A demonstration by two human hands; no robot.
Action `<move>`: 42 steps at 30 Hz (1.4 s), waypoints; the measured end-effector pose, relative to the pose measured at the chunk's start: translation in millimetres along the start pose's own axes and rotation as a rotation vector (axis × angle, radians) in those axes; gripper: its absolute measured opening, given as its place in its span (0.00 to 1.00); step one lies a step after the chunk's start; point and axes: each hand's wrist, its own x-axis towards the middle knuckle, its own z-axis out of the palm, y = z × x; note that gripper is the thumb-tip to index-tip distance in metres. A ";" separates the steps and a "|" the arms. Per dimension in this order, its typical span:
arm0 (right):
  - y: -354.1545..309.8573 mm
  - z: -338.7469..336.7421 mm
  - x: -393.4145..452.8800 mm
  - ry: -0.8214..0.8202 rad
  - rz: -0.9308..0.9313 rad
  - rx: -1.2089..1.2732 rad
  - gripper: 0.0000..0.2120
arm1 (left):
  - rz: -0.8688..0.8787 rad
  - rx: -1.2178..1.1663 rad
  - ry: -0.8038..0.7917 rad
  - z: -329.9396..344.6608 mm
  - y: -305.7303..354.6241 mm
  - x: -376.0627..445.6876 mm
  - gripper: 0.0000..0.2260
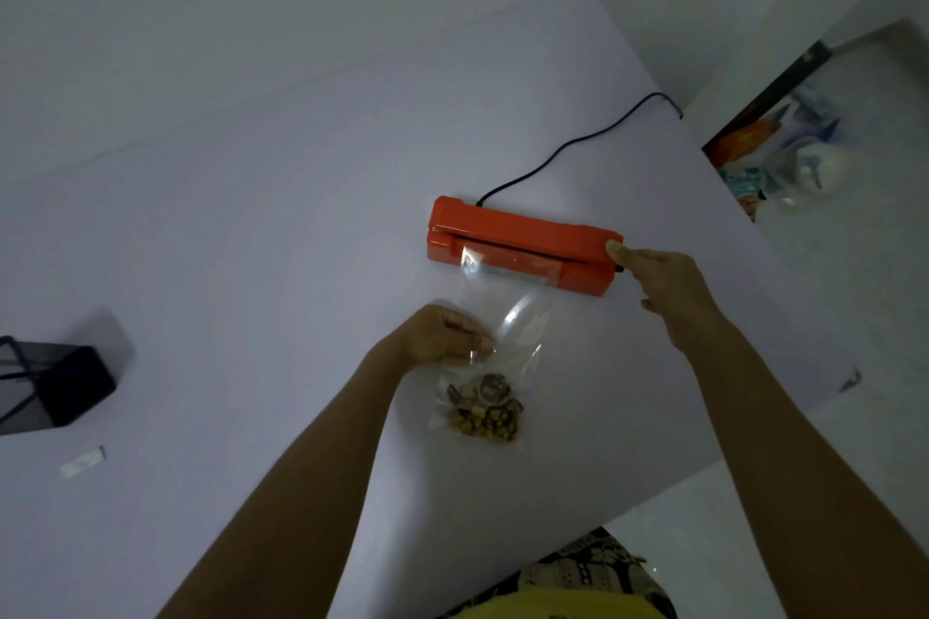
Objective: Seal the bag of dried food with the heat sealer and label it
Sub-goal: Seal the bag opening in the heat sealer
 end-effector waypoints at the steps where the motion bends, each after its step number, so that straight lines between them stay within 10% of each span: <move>1: 0.2 0.1 0.1 -0.001 0.001 -0.007 0.25 | -0.001 -0.002 0.001 -0.1 -0.1 0.0 0.06; 16: -45.6 10.1 -39.8 0.398 -0.442 -0.004 0.08 | -0.049 -0.262 -0.034 -0.9 6.7 -9.1 0.14; 33: -171.5 126.8 -82.8 -0.184 -1.068 -0.353 0.20 | 0.123 0.023 0.413 -46.2 37.0 -19.5 0.16; 36: -157.6 103.3 -71.8 -0.189 -0.966 -0.131 0.18 | 0.176 0.241 0.438 -54.7 52.1 -9.6 0.30; 42: -39.2 59.0 -28.2 0.156 0.003 0.208 0.04 | 0.377 0.362 0.255 -65.1 83.7 6.3 0.36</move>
